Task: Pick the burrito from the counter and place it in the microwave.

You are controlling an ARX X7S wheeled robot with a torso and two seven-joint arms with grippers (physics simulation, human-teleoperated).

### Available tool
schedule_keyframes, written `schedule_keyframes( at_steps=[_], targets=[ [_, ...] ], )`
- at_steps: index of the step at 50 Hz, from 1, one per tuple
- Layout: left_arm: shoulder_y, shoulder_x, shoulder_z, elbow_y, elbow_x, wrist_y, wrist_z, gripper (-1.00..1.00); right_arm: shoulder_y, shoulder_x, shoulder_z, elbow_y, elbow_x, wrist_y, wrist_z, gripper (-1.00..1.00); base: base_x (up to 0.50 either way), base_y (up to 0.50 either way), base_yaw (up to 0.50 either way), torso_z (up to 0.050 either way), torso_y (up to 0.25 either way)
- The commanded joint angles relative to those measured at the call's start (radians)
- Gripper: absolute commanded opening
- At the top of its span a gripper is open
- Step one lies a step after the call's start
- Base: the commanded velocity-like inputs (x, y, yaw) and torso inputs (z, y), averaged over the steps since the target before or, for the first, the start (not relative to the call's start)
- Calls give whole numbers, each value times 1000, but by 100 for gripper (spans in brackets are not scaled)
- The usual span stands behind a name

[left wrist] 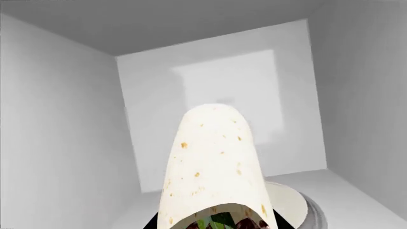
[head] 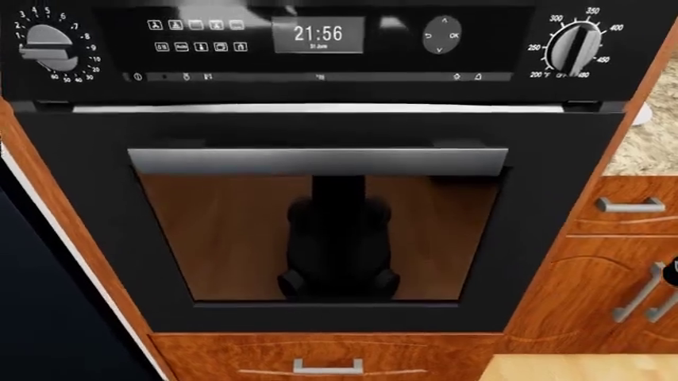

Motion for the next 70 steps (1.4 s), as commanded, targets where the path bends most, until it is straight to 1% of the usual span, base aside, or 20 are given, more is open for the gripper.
schedule_keyframes(
  at_steps=[1, 8, 16, 25, 36, 41, 44, 45, 50, 53, 60, 62, 66, 67, 70],
  targets=[
    [-2, 0, 1, 12, -3, -3, -8, -100, -3, -2, -2, 5, -3, -8, -2, 100, 441, 0, 0, 0, 0],
    [-2, 0, 14, 9, -17, 2, -13, -100, -5, -4, -4, 8, -5, -12, -3, 100, 440, 0, 0, 0, 1],
    [-2, 0, -5, 21, 2, -10, -9, -100, -7, -4, -1, 7, -4, -14, -2, 100, 441, 0, 0, 0, 1],
    [-2, 0, -1, 19, 1, -7, -10, -100, -7, -1, -4, 3, -5, -12, 3, 100, 437, 0, 0, 0, 1],
    [-2, 0, -2, -4, 6, 6, -7, -100, -14, -7, 1, 1, -3, -27, -5, 100, 17, 0, 0, 0, 1],
    [-2, 0, 28, -88, -23, 69, -14, -100, -18, -13, -8, 12, -14, -38, -9, 100, 0, 0, 0, 0, 0],
    [-2, 0, 87, -156, -97, 122, -30, -100, -19, -17, -19, 21, -25, -47, -14, 100, 0, 0, 0, 0, 0],
    [-2, 0, 130, -183, -146, 145, -37, -100, -19, -19, -23, 24, -29, -50, -15, 100, 0, 0, 0, 0, 0],
    [3, 0, 440, -281, -473, 249, -69, -100, -22, -27, -40, 45, -46, -67, -25, 100, 0, 0, 0, 0, 2],
    [24, 0, 557, -291, -594, 277, -84, -100, -24, -30, -42, 50, -48, -72, -28, 100, 0, 0, 0, 0, 0],
    [41, 0, 713, -291, -744, 303, -93, -100, -24, -31, -47, 50, -49, -72, -26, 100, 0, 0, 0, 0, 0],
    [43, 0, 734, -292, -762, 306, -95, -100, -25, -31, -47, 49, -49, -72, -26, 100, 0, 0, 0, 0, 0],
    [43, 0, 732, -292, -763, 301, -100, -100, -24, -31, -49, 49, -49, -72, -25, 100, 0, 0, 0, 0, 0],
    [42, 0, 732, -292, -761, 301, -94, 100, -24, -31, -51, 50, -50, -72, -25, 100, 0, 0, 0, 0, 0],
    [39, 0, 726, -292, -752, 299, -93, 100, -22, -31, -55, 51, -50, -72, -25, 100, 0, 0, 0, 0, 0]
  ],
)
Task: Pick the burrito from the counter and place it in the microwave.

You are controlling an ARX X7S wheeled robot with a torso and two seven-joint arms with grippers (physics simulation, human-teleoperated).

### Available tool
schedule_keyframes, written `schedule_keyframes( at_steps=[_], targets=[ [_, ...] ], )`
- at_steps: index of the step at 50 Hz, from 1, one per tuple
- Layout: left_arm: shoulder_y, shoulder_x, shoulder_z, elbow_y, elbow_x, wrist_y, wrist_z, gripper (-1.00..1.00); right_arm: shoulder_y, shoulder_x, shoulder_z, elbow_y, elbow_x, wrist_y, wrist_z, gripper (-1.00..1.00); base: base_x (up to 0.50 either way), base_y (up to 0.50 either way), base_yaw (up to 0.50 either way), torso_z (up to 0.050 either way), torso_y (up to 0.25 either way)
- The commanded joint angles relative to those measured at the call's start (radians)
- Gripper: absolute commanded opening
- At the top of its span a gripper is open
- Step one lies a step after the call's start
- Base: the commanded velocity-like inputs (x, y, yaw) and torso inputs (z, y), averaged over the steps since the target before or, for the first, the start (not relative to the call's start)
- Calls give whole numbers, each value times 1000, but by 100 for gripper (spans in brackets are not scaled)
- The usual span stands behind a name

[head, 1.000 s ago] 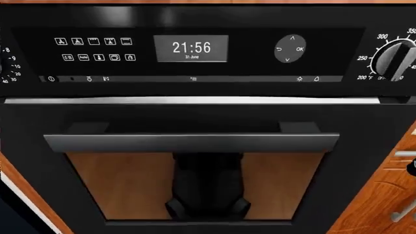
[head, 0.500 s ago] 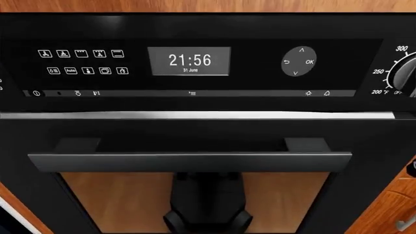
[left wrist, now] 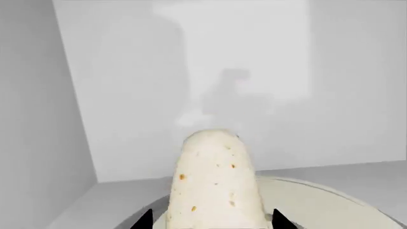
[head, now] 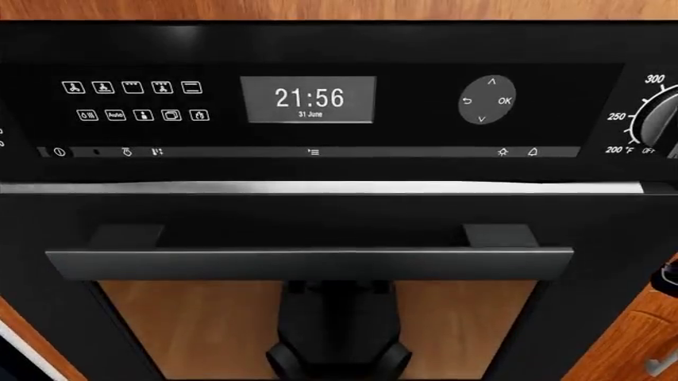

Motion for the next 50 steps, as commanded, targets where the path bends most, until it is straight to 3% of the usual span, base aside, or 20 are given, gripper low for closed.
schedule_keyframes(
  at_steps=[1, 18, 24, 31, 33, 50],
  targets=[
    [2, 0, 102, -25, -100, 30, -16, 100, 2, -3, -12, 6, -5, -4, -1, 100, 0, 0, 0, 0, 0],
    [2, 0, -35, -25, 53, 6, -12, 100, 2, -3, -16, 11, -7, -8, -1, 100, 0, 0, 0, 0, 0],
    [-38, 1, -6, -20, -4, 90, 34, 100, 3, -2, -18, 12, -7, -9, -1, 100, 0, 0, 0, 0, 0],
    [-39, 0, -601, 101, 541, -46, 69, 100, 0, -1, -9, 5, 1, -9, 0, 100, 0, 0, 0, 0, 1],
    [-39, 1, -703, 146, 638, -88, 79, 100, 0, 0, -6, 1, 4, -7, 1, 100, 0, 0, 0, 0, 0],
    [-39, -2, -988, 376, 953, -341, 141, 100, 10, -1, -20, -7, 13, -2, 8, 100, 0, 0, 0, 0, 0]
  ],
)
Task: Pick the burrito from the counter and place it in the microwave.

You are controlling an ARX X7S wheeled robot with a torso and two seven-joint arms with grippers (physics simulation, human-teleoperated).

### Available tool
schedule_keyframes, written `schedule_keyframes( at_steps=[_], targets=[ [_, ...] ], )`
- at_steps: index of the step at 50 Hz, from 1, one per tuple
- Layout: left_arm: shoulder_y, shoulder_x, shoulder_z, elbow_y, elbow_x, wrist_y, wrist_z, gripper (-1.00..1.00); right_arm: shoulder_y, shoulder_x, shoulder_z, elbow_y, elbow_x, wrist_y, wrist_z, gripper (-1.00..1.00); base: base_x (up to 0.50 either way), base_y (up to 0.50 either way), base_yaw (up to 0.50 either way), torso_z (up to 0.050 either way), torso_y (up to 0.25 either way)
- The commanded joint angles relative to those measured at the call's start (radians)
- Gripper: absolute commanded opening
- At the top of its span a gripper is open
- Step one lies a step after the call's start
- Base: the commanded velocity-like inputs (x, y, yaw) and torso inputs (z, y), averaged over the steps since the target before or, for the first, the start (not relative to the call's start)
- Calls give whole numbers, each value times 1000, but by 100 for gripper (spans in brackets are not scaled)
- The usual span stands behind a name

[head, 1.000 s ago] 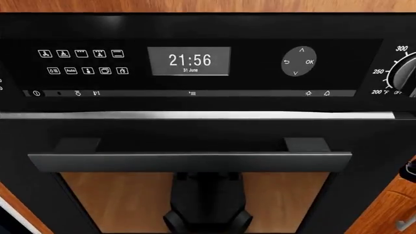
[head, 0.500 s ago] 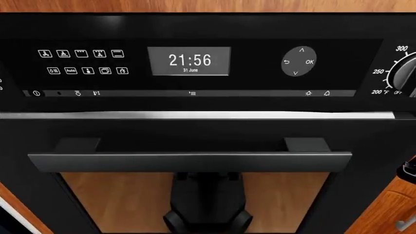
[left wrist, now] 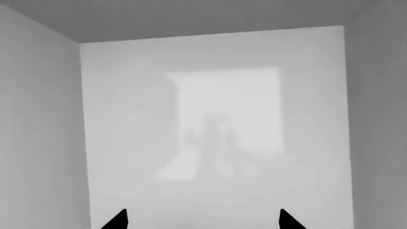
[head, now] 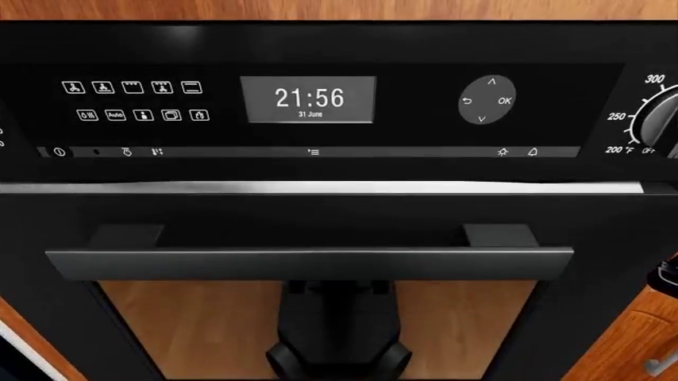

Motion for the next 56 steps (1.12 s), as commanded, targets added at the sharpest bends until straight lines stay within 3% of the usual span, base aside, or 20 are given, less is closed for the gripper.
schedule_keyframes(
  at_steps=[1, 4, 8, 15, 19, 23, 36, 56],
  targets=[
    [-2, -4, -228, 173, 254, -174, 46, 100, 7, -1, -12, -3, 6, 3, 4, 100, 0, 0, 0, 0, 0],
    [-1, -10, -257, 247, 272, -231, 47, 100, 12, -1, -16, -2, 7, 5, 6, 100, 0, 0, 0, 0, 0],
    [34, -19, -338, 484, 203, -423, 12, 100, 19, -2, -26, 1, 8, 5, 6, 100, 0, 0, 0, 0, 0],
    [46, -54, -366, 770, 90, -637, -57, 100, 27, 3, -30, -5, 16, 13, 12, 100, 0, 0, 0, 0, 0],
    [50, -174, -311, 793, -451, -636, -458, 100, 31, 6, -31, -13, 21, 19, 17, 100, 0, 0, 0, 0, 0],
    [46, -231, -283, 818, -726, -634, -659, 100, 40, 13, -33, -21, 28, 30, 25, 100, 0, 0, 0, 0, 0],
    [66, -304, -257, 886, -1108, -622, -938, 100, 49, 23, -40, -37, 33, 46, 40, 100, 0, 0, 0, 0, 0],
    [69, -353, -193, 988, -1523, -543, -1244, 100, 39, 23, -35, -45, 33, 38, 44, 100, 0, 0, 0, 0, 0]
  ],
)
